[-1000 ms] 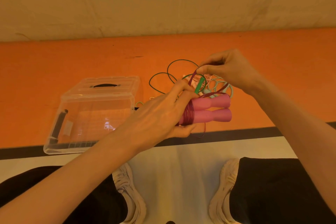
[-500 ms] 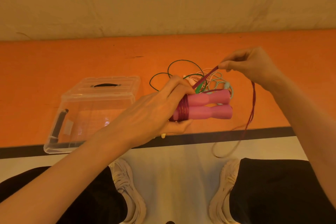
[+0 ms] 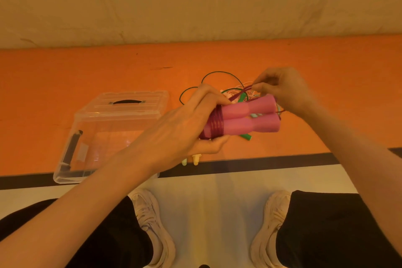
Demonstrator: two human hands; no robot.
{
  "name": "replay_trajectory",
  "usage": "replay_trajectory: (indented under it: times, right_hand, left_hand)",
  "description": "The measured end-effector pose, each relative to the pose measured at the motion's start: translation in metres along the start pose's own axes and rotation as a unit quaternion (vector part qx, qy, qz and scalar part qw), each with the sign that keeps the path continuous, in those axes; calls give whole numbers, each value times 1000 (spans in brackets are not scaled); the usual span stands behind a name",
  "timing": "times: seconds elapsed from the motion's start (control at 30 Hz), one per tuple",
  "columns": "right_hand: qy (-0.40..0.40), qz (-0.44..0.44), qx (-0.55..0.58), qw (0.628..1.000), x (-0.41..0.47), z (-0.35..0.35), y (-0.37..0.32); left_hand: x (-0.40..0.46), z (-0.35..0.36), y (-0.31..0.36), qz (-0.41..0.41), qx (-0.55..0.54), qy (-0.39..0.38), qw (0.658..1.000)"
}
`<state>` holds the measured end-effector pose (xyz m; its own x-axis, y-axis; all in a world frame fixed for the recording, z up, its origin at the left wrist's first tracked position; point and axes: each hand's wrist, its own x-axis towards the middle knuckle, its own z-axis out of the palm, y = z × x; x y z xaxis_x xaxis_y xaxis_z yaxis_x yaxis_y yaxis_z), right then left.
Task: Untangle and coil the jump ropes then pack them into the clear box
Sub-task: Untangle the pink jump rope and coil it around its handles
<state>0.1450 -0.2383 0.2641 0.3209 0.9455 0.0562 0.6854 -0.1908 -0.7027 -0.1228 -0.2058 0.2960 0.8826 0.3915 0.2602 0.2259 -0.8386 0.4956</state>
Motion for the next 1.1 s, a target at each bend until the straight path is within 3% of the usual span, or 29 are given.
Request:
replay_trajectory:
  times: [0.23,0.4,0.6,0.83,1.1]
  right_hand:
    - [-212,18,-115,970,-36,45,-10]
    - [-372,30,-63,926,-71,54,-26]
    - [-420,-7,23,907,-97,37,-57]
    - [-419,18,249,873,-91,-20,-56]
    - [-427,-7,311,849,-89,-14,-65]
  left_hand:
    - [-3,-4,-9,-71,17,60,996]
    - [-6,4,-9,-101,42,56,992]
    - [-4,7,-14,-119,84,21,989]
    - [-1,3,-18,-99,125,-9,987]
    - [3,10,-13,-71,174,-44,981]
